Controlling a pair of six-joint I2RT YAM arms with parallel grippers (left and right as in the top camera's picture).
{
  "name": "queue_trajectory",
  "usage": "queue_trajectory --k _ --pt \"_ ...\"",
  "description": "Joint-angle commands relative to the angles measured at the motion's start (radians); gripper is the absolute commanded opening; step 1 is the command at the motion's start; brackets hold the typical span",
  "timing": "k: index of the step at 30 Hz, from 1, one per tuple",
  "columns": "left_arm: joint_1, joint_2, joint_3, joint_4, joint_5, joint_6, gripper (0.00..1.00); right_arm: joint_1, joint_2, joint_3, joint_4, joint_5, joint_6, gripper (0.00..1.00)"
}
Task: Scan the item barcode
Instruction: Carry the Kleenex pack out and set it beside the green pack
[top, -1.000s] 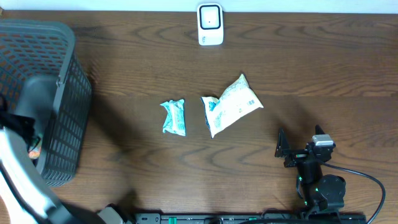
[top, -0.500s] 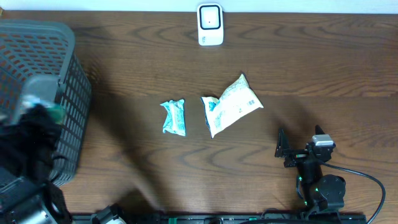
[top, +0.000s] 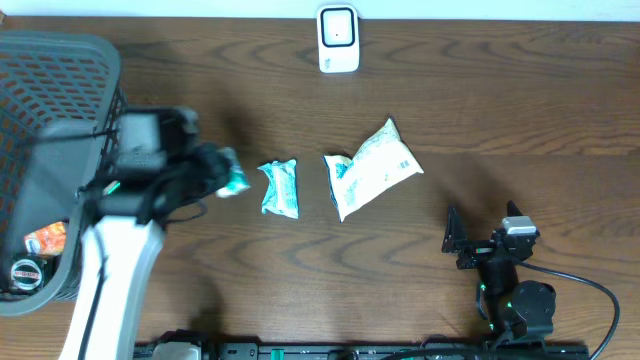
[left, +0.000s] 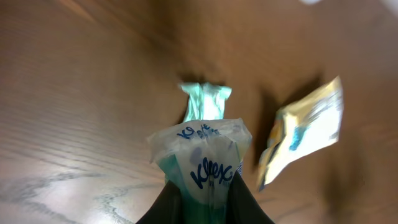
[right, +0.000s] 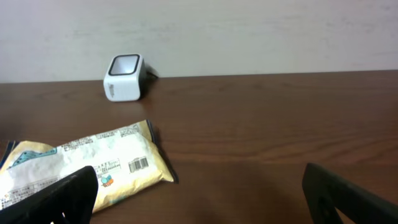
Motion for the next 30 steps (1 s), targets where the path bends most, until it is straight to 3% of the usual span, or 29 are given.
queue_trajectory --k 1,7,13,23,24,25,26,28,30 --pt "-0.109 0.13 -0.003 0.03 -0.118 -0.04 0.06 -0.003 -0.005 -0.001 -0.004 -0.005 -0.006 0.99" --pt "-0.216 0.299 -0.003 0.15 -0.136 -0.04 0.07 -0.003 -0.005 -0.001 -0.004 -0.005 -0.006 0.99" --pt "-0.283 0.454 -0.003 0.237 -0.134 -0.132 0.07 -0.003 -0.005 -0.001 -0.005 -0.005 -0.006 0.99" --pt "-0.387 0.526 -0.003 0.37 -0.132 -0.12 0.08 -0.003 -0.005 -0.001 -0.004 -0.005 -0.006 0.99" --pt "-0.39 0.526 -0.003 0.377 -0.133 -0.113 0.15 -0.003 -0.005 -0.001 -0.005 -0.005 -0.006 0.99" --pt "-0.392 0.526 -0.003 0.382 -0.135 -0.112 0.28 -0.003 -0.005 -0.001 -0.004 -0.005 -0.006 0.99" --pt "-0.392 0.526 -0.003 0.385 -0.135 -0.112 0.33 -0.003 -0.005 -0.001 -0.004 -0.005 -0.006 0.99" --pt "-0.39 0.526 -0.003 0.388 -0.136 -0.1 0.5 -0.003 -0.005 -0.001 -0.004 -0.005 -0.006 0.99" --pt "-0.382 0.524 0.004 0.388 -0.14 -0.083 0.59 -0.003 -0.005 -0.001 -0.004 -0.005 -0.006 0.99"
